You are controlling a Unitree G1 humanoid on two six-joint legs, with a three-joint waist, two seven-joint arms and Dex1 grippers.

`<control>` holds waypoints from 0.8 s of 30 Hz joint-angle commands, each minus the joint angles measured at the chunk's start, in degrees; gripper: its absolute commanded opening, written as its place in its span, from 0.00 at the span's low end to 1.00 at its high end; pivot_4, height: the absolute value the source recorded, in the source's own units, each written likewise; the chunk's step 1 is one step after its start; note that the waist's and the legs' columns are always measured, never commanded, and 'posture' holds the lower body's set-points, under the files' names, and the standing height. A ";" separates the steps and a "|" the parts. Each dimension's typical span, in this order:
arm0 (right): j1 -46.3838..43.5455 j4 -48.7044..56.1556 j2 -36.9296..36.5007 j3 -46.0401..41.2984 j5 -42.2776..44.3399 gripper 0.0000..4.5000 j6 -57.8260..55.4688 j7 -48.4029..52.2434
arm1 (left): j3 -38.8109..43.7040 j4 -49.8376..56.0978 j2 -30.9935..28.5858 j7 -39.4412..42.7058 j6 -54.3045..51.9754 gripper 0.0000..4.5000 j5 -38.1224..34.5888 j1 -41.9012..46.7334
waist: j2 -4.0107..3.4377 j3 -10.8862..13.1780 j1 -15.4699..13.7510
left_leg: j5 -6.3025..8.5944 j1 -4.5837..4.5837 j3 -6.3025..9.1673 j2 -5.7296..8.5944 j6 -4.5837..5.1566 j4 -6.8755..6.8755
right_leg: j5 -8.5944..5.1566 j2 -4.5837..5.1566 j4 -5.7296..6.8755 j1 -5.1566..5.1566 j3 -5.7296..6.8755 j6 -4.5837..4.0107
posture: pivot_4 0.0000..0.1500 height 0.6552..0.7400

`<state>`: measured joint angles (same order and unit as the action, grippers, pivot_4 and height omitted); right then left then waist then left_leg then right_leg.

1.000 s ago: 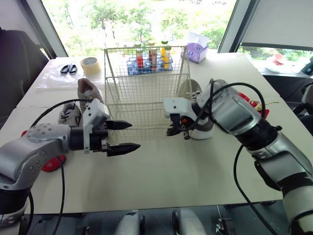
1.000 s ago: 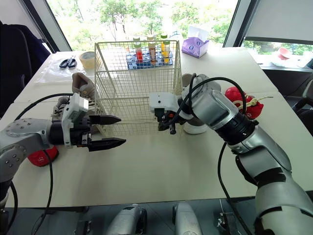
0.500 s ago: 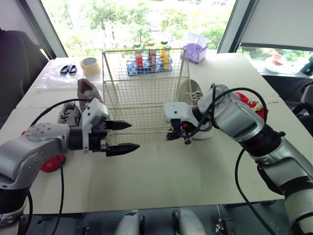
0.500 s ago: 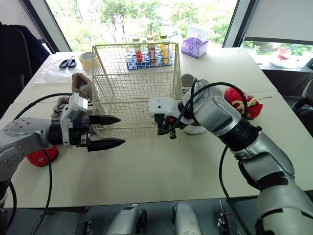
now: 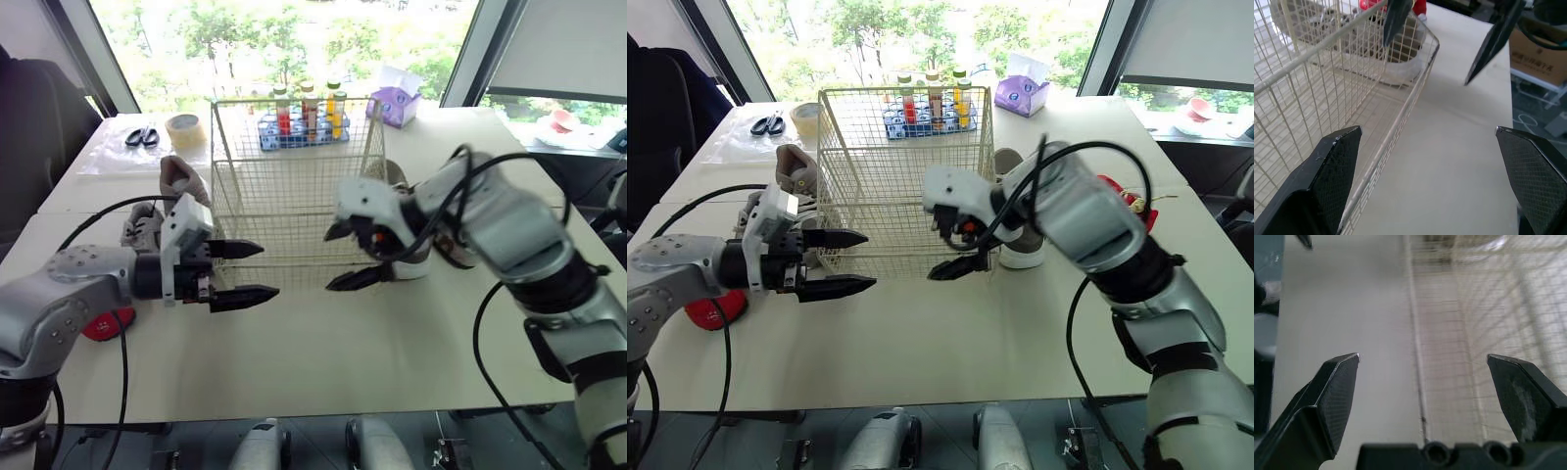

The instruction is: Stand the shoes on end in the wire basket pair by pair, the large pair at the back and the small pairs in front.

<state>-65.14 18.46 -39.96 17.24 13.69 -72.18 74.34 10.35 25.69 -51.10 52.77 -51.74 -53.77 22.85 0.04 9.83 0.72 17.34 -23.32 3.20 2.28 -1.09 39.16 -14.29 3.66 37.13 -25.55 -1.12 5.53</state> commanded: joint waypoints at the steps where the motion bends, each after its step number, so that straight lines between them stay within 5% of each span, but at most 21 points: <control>1: -5.33 -4.40 3.65 -18.31 3.11 1.00 -3.93 -9.02 | 4.29 -1.05 1.39 -2.04 -1.85 1.00 -6.45 3.16 | 0.00 0.00 0.09 | 0.00 0.01 0.00 0.00 0.00 -0.01 | 0.00 0.00 0.00 0.00 0.00 0.00 | 1.00 1.00; 6: 5.55 -5.79 2.58 -37.57 -0.04 1.00 5.64 -24.47 | 6.31 -2.85 9.35 -13.80 -3.48 1.00 -15.04 8.71 | 0.55 -0.33 -1.11 | -0.04 0.05 0.21 0.02 -0.08 0.00 | 0.00 0.00 -0.01 0.15 0.02 0.00 | 1.00 1.00; 10: 15.20 -3.08 8.25 -50.52 0.58 1.00 7.69 -35.82 | 2.17 0.25 12.22 -17.89 -4.11 1.00 -14.71 9.19 | 0.55 -0.33 -1.26 | -0.05 0.03 -0.01 0.14 -0.08 0.05 | 0.01 0.10 0.03 0.13 -0.16 0.02 | 1.00 1.00; 17: 43.87 12.52 18.09 -52.57 4.53 1.00 15.85 -40.04 | -1.20 1.73 8.31 -15.01 -6.08 1.00 -14.26 11.55 | 0.42 -0.34 -0.33 | -0.09 0.13 -0.06 -0.02 -0.12 -0.05 | 0.01 -0.10 0.16 0.06 -0.22 0.01 | 1.00 1.00; 24: 55.32 22.89 29.70 -45.78 9.28 1.00 19.20 -47.08 | -2.41 2.79 2.86 -10.74 -6.35 1.00 -11.52 10.05 | 0.04 -0.28 1.10 | 0.02 1.05 -0.23 -0.11 0.09 -0.22 | -0.04 -0.41 0.35 0.73 -0.39 -0.02 | 1.00 1.00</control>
<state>-10.31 38.15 -10.77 -29.54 21.28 -54.55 28.43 7.41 27.23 -47.37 41.11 -58.22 -65.46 33.04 0.08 9.55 1.82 17.35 -22.24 3.04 2.16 -1.00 38.94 -14.34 3.22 37.43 -24.75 -1.48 5.50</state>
